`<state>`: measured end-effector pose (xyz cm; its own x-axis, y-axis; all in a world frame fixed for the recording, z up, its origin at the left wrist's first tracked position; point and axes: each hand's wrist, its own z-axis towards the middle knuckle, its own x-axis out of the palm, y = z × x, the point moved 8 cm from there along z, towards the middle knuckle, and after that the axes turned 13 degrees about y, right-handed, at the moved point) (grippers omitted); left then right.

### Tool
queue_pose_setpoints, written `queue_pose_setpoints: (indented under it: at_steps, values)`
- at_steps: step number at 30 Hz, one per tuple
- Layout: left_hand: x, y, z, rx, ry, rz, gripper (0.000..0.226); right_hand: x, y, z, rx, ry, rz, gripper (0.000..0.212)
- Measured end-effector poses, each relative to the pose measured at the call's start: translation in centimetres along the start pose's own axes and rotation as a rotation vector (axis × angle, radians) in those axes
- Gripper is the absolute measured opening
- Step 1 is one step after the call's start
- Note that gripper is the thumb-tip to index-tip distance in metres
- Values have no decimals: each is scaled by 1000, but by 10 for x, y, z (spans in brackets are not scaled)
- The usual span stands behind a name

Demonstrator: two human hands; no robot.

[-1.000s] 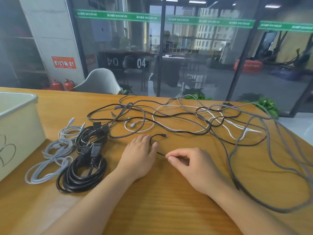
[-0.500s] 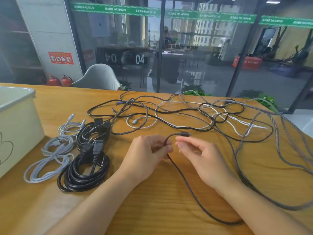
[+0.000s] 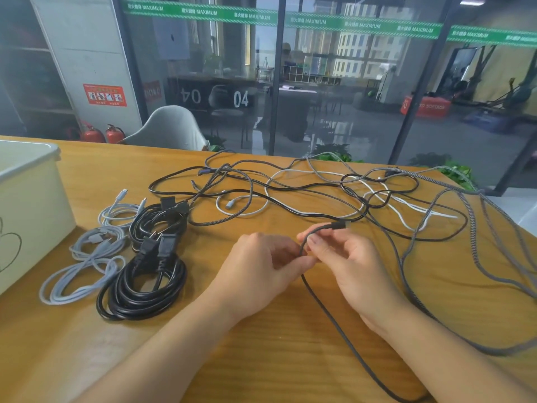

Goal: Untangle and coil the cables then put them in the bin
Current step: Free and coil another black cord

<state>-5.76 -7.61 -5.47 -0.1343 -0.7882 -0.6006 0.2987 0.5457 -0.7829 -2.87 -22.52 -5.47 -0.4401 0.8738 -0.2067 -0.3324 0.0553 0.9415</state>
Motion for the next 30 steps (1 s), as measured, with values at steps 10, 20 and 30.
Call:
queue_pose_setpoints:
  at_steps: [10,20,30]
  values:
    - [-2,13,6,-34,-32,-311,40,16,-13,-1,252,103,433,16]
    - [7,-11,2,99,98,-520,43,40,-6,-11,325,291,393,21]
    - [-27,7,-1,32,-262,-531,34,38,-17,-12,388,305,178,20]
